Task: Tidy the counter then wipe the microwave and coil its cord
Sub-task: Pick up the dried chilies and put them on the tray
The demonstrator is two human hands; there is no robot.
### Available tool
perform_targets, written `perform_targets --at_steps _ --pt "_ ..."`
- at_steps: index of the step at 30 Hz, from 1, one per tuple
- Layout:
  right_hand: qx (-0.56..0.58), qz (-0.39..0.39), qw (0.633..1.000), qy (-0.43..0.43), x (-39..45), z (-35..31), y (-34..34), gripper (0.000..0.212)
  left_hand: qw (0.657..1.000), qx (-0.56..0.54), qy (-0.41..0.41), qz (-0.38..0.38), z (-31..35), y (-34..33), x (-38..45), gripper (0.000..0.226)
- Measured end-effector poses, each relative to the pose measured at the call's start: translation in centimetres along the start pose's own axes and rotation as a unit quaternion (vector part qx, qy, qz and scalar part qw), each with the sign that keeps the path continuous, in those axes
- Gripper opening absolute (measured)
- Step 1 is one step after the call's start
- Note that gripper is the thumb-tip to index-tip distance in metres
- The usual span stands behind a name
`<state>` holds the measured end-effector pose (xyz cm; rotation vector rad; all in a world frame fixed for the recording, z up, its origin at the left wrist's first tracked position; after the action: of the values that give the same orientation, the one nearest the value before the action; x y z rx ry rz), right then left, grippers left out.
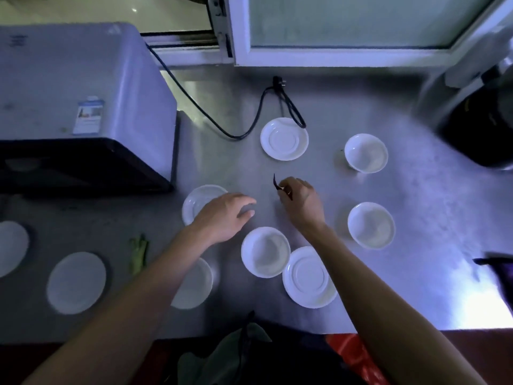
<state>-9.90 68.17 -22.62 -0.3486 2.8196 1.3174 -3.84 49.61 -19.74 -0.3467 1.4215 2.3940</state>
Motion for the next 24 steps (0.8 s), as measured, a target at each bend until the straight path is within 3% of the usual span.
perform_targets --at_steps 14,24 --pt "0.028 -0.054 0.989 0.137 -9.2 -13.6 -7.4 0.014 0.992 -0.065 0.066 0.091 -9.0 1.3 -14.4 0.033" --pt "0.010 -0.090 0.977 0.194 -20.3 -23.9 -15.3 0.013 0.982 -0.083 0.082 0.148 -17.9 1.3 -31.3 0.031"
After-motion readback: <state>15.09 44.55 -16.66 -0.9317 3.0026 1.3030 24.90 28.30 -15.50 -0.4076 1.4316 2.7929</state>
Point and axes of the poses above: each hand's wrist, its own x-axis towards the middle knuckle, its own y-axis out of the back of the hand, z = x × y, the point moved 5 cm from there along x, towards the middle knuckle
